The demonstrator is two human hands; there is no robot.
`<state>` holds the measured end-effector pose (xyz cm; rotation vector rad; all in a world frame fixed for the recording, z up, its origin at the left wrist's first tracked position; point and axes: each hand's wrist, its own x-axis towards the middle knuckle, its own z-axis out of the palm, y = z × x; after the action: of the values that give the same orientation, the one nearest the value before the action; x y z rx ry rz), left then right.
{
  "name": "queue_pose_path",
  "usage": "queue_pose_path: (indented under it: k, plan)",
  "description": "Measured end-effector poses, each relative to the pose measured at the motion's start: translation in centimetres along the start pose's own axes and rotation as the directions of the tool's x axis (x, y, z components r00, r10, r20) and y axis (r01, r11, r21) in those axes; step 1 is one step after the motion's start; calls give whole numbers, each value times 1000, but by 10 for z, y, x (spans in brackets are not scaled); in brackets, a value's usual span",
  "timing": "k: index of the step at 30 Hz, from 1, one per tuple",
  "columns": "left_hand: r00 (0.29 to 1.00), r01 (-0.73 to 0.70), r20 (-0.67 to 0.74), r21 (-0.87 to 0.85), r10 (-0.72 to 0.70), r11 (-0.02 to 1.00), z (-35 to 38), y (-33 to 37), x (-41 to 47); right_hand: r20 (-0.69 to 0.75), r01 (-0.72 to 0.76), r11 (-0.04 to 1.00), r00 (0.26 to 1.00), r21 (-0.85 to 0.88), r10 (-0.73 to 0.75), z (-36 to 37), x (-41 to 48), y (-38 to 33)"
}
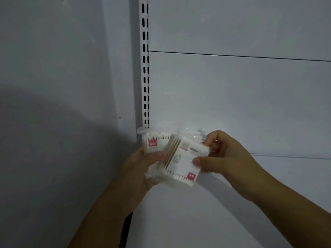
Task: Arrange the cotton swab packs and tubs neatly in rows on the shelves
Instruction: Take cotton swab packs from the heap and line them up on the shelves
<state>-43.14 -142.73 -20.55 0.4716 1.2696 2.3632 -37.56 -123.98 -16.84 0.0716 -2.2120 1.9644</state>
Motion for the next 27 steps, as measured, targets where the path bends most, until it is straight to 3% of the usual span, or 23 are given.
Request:
queue_pose_path:
  k: [5, 11, 16, 19, 24, 27]
  plan:
    - [993, 53, 115, -119, -39, 992, -8, -3, -5, -70, -51, 952, 995, 302, 76, -40, -22, 1]
    - [997, 46, 68, -139, -37, 989, -12, -4, -6, -170, -116, 909, 965, 401, 198, -53, -28, 28]
    - [990, -18, -140, 77, 29, 997, 0, 4, -1, -325, -63, 882, 916, 467, 237, -68, -24, 42]
    - [981, -95, -143, 246, 132, 965, 11, 17, 7, -292, -40, 872, 934, 488, 206, -74, -24, 44]
    - [953, -254, 35, 634, 301, 730, 32, 13, 21, -317, 29, 832, 932, 554, 179, -77, -26, 48]
    - [931, -279, 104, 822, 350, 497, 39, -1, 29, -359, 42, 841, 915, 540, 184, -78, -27, 49]
